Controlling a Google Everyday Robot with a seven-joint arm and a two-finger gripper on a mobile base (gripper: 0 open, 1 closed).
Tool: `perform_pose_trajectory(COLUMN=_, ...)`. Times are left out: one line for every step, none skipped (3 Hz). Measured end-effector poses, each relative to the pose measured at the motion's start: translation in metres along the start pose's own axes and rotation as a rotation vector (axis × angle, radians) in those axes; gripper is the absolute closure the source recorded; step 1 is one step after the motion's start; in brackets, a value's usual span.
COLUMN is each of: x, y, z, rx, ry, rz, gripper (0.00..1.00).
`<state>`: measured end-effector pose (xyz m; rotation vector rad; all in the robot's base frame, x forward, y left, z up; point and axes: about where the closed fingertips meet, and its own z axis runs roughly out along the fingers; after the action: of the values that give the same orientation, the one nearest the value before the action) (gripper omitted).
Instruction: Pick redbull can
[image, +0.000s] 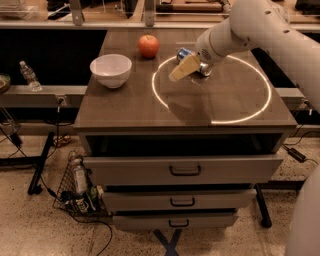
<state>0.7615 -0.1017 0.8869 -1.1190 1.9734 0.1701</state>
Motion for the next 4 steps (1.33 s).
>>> perform_pose_trajectory(x=0.000, y=0.000, z=0.000, rx=0.000, ry=0.000, rz=0.000, gripper=0.00)
perform_pose_trajectory(x=0.007, y=-0.019, z=-0.003, rx=0.024, ry=-0.015, rz=0.029, gripper=0.00)
perform_pose_trajectory(x=0.014, y=-0.041, z=-0.013, rx=0.066, ry=-0.040, rz=0.088, gripper=0.00)
perform_pose_trajectory(x=0.024, y=-0.047, z=-0.005, rx=0.067, ry=-0.037, rz=0.142, gripper=0.00)
